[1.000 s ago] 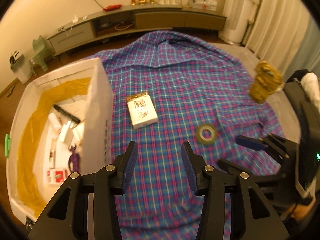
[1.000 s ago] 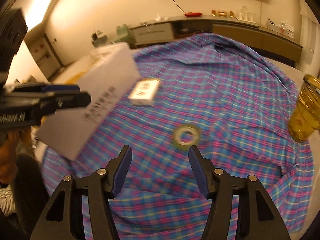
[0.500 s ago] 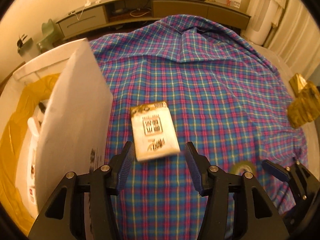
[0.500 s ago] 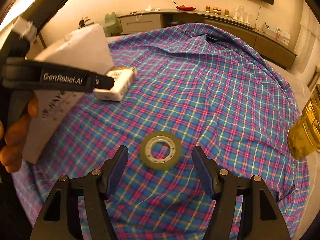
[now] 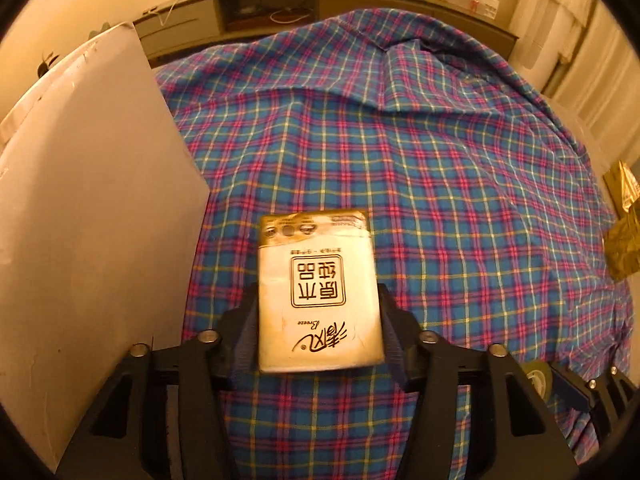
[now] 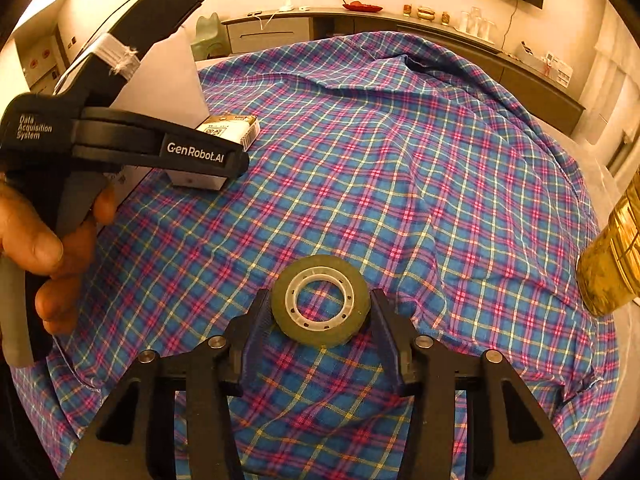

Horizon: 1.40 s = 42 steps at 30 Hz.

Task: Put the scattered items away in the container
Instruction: 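Grasp the white tissue pack with the left gripper while the right gripper grasps the green tape roll, then carry the tissue pack with the left gripper while the right gripper carries the tape roll over the box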

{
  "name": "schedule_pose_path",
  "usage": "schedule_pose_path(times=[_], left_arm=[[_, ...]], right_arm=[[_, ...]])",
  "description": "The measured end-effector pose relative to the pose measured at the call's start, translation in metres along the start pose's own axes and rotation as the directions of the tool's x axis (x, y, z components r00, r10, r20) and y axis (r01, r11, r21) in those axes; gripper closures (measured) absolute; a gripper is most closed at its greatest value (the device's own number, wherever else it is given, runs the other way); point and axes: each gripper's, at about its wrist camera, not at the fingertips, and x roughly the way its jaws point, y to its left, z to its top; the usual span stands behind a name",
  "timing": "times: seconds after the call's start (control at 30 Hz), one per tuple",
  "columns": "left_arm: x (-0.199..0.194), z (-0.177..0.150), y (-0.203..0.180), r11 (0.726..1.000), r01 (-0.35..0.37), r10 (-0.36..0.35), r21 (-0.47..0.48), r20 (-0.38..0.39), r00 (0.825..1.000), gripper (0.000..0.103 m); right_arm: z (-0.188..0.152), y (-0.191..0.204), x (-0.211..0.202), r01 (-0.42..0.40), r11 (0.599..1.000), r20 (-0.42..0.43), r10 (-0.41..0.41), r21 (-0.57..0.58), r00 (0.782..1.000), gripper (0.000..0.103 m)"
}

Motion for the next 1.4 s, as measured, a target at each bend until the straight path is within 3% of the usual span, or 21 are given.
schedule_pose_path(times=[0.3, 0.83, 1.03, 1.4], left_arm=[[-0.016, -0.008, 0.003, 1.000, 0.025, -0.024, -0.007, 0.033, 0.999, 0.050], [-0.082, -0.050, -0.003, 0.992, 0.129, -0.129, 0.011, 0.087, 0.988, 0.050], [-0.110, -0.068, -0.002, 0.991, 0.130, -0.134, 0.041, 0.117, 0.984, 0.050], [-0.140, -0.102, 0.013, 0.990, 0.143, -0.143, 0.007, 0.118, 0.983, 0.050]], right_arm=[[0.006, -0.018, -0.016, -0.119, 0.980, 0.039, 0.115, 0.157, 0.993, 0.054], [0.009, -0.014, -0.042, -0.252, 0.947, 0.106, 0.235, 0.201, 0.966, 0.054], [0.008, -0.007, -0.051, -0.273, 0.944, 0.121, 0.254, 0.186, 0.960, 0.053], [0.001, 0.006, -0.068, -0.292, 0.944, 0.140, 0.272, 0.155, 0.952, 0.053]])
